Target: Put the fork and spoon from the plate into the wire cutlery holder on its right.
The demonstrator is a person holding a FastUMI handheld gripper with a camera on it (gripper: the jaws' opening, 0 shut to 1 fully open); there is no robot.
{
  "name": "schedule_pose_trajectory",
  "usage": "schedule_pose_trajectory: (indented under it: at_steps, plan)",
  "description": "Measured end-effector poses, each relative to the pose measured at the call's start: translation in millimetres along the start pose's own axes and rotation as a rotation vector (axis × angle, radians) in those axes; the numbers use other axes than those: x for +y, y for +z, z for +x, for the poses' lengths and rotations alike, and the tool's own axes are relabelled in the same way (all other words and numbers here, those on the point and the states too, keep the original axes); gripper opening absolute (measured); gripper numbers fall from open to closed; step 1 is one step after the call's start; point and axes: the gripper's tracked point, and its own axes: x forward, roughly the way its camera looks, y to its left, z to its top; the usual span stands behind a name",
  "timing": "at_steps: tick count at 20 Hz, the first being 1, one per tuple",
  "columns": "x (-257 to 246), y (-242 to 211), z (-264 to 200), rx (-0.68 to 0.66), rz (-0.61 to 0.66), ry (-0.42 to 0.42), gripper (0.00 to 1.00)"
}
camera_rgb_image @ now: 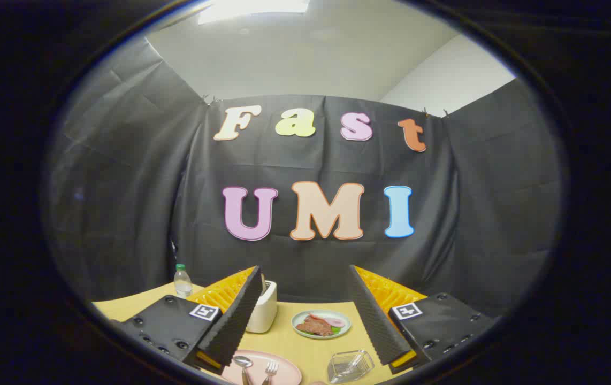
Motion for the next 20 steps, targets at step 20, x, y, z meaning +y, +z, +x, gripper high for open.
schedule_pose_trajectory:
  at_steps: [20]
  plan:
    - [-1, -19, 0, 0.052, 0.037, 0.027, 1.0]
